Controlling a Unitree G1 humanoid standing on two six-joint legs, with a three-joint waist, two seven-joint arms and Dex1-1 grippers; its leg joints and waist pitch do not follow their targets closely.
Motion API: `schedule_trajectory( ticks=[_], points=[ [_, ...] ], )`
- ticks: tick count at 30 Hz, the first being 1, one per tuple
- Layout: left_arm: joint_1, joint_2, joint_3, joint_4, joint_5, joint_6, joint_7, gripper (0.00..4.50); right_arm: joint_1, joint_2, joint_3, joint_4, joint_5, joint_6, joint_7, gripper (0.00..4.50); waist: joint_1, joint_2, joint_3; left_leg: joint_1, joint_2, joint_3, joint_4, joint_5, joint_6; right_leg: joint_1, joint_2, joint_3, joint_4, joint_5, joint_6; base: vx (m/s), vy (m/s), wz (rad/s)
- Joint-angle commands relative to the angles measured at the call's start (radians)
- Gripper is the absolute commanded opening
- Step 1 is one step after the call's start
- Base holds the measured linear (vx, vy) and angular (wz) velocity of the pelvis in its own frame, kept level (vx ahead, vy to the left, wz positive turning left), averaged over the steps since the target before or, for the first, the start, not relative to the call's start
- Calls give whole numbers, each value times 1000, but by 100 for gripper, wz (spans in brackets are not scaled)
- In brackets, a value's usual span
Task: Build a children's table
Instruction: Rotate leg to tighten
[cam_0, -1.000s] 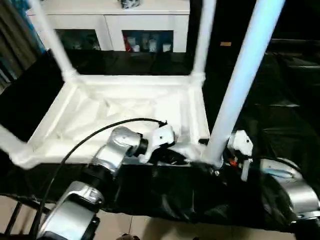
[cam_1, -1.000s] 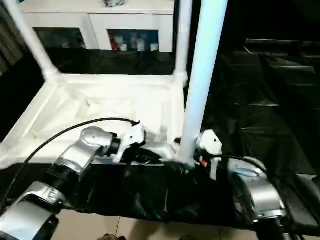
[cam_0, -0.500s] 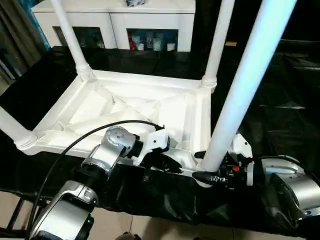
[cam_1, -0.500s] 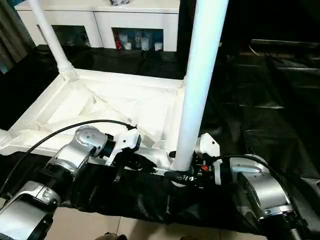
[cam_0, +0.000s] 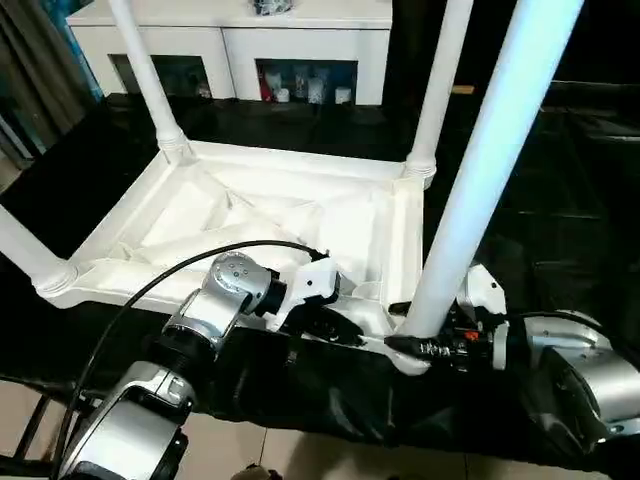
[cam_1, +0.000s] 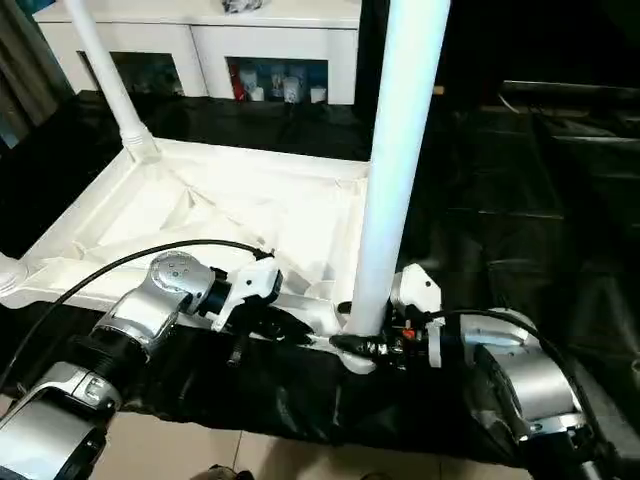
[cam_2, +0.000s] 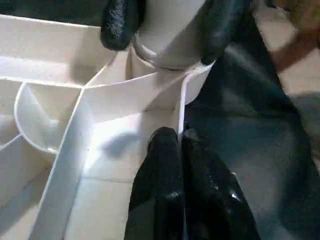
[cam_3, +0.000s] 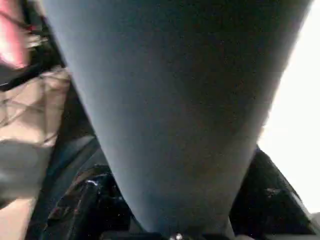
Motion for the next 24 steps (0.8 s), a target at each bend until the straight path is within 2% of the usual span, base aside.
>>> schedule_trajectory(
  ticks=[1, 3, 5, 7, 8, 9, 10, 14, 15, 17, 18, 19, 20, 21, 22, 23, 24],
  points=[
    [-8, -71, 14, 15, -9, 32, 115, 0, 12, 74, 33, 38, -13, 12, -108, 209, -4, -19, -48, 6, 39, -17, -66, -219, 71, 43, -51, 31, -79, -220, -252, 0, 0, 0],
    [-7, -90, 12, 19, -4, 40, 143, 0, 11, 103, 28, 54, -27, -6, -154, 206, -14, -23, -48, 7, 36, -21, -70, -244, 58, 47, -51, 32, -86, -296, -221, 0, 0, 0],
    [-9, -148, 11, 27, 9, 66, 229, 0, 2, 190, 12, 95, -55, -26, -292, 206, -23, -19, -44, 9, 36, -19, -71, -271, 53, 39, -50, 33, -94, -333, -213, 0, 0, 0],
    [-11, -187, 12, 34, 18, 84, 294, 0, -7, 251, -2, 121, -64, -28, -382, 202, -32, -21, -44, 6, 33, -24, -75, -282, 37, 41, -52, 31, -97, -386, -191, 0, 0, 0],
    [-11, -187, 12, 34, 18, 84, 294, 0, -7, 251, -2, 121, -64, -28, -382, 202, -34, -19, -43, 6, 34, -25, -75, -282, 34, 41, -51, 31, -96, -387, -187, 0, 0, 0],
    [-14, -222, 5, 43, 31, 94, 348, 0, -28, 317, -17, 154, -73, -28, -470, 201, -36, -19, -44, 9, 34, -24, -75, -287, 39, 37, -49, 33, -99, -383, -183, 0, 0, 0],
    [-15, -234, 5, 46, 34, 97, 368, 0, -36, 342, -24, 168, -76, -29, -502, 201, -40, -15, -41, 10, 33, -23, -77, -304, 36, 33, -48, 33, -104, -399, -179, 0, 0, 0],
    [-14, -266, -1, 49, 42, 101, 396, 0, -73, 413, -20, 220, -112, -24, -594, 201, -45, -14, -42, 7, 32, -25, -78, -310, 33, 34, -47, 32, -102, -391, -173, 0, 0, 0],
    [-13, -265, -4, 47, 45, 93, 393, 0, -97, 436, -8, 245, -140, -42, -643, 201, -51, -12, -43, 6, 31, -26, -79, -320, 29, 33, -47, 32, -101, -388, -172, 0, 0, 0],
    [-14, -263, -4, 47, 46, 91, 392, 0, -104, 440, -6, 253, -149, -49, -655, 201, -58, -14, -44, 6, 31, -28, -80, -329, 30, 35, -46, 31, -101, -388, -169, 0, 0, 0],
    [-11, -248, 1, 45, 51, 80, 378, 0, -113, 434, -3, 276, -190, -101, -663, 201, -58, -16, -44, 7, 32, -27, -80, -332, 31, 33, -47, 32, -103, -387, -169, 0, 0, 0],
    [-10, -241, 2, 45, 52, 75, 373, 0, -113, 431, -2, 283, -198, -130, -656, 201, -60, -14, -44, 6, 32, -26, -79, -337, 33, 32, -49, 33, -104, -388, -171, 0, 0, 0],
    [-9, -234, 4, 43, 52, 73, 368, 0, -111, 425, -4, 283, -198, -134, -651, 269, -61, -14, -44, 6, 31, -26, -79, -338, 36, 32, -48, 33, -104, -386, -172, 0, 0, 0],
    [-8, -228, 6, 42, 51, 70, 364, 0, -107, 417, -9, 276, -185, -129, -628, 269, -63, -23, -44, 4, 32, -25, -80, -335, 43, 34, -47, 33, -105, -385, -172, 0, 0, 0],
    [-8, -225, 7, 40, 51, 70, 364, 0, -105, 415, -14, 273, -180, -128, -616, 268, -62, -17, -44, 5, 32, -25, -80, -332, 48, 34, -48, 34, -103, -381, -175, 0, 0, 0],
    [-7, -221, 8, 38, 50, 69, 363, 0, -101, 413, -20, 265, -172, -127, -605, 268, -62, -18, -43, 5, 33, -25, -79, -331, 51, 33, -48, 34, -104, -378, -176, 0, 0, 0],
    [-6, -218, 8, 37, 48, 69, 360, 0, -99, 412, -27, 258, -162, -124, -595, 295, -61, -17, -45, 5, 34, -24, -79, -321, 55, 34, -48, 35, -102, -362, -181, 0, 0, 0]
  ],
)
